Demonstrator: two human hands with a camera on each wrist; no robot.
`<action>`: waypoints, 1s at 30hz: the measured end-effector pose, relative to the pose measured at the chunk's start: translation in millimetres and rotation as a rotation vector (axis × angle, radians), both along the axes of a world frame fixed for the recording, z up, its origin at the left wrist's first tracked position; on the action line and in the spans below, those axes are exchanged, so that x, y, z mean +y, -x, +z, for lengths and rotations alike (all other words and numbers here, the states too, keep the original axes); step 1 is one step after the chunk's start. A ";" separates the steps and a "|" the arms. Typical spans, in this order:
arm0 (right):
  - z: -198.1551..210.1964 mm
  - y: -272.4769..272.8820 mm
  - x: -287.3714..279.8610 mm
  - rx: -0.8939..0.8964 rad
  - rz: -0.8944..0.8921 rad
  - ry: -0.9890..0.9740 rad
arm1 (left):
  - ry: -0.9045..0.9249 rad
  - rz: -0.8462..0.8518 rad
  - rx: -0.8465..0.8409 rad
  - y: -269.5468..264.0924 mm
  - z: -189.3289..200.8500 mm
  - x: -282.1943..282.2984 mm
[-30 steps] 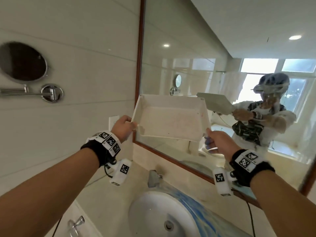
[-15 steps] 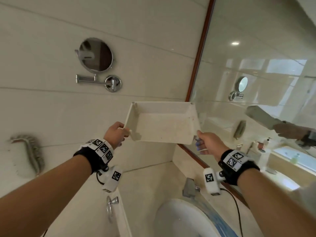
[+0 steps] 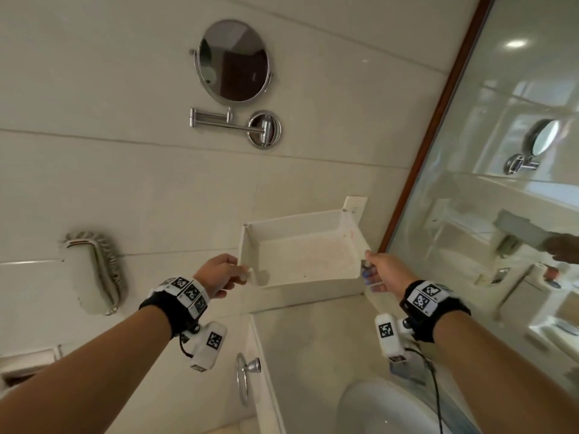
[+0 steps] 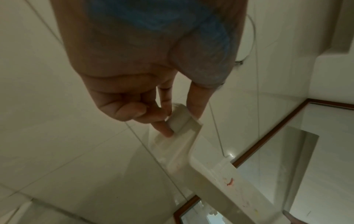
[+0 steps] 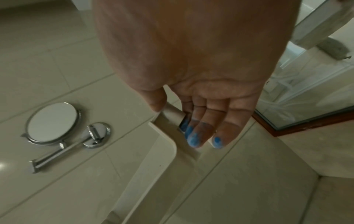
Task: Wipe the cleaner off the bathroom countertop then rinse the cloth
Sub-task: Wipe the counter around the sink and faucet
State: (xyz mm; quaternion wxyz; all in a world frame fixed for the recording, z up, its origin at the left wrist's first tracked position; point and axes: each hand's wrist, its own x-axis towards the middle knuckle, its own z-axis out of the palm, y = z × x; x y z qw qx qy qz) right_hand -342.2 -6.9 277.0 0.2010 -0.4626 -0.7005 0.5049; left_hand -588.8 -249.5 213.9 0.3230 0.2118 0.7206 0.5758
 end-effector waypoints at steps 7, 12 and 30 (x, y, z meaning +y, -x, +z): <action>-59.0 40.9 27.6 -0.096 -0.095 0.116 | 0.092 -0.158 -0.039 45.3 -55.0 31.8; -115.3 55.9 39.2 -0.213 -0.143 0.232 | 0.235 -0.205 -0.079 47.7 -112.3 45.4; -304.8 83.3 144.8 -0.381 -0.122 0.434 | 0.374 0.005 -0.119 27.5 -253.8 116.7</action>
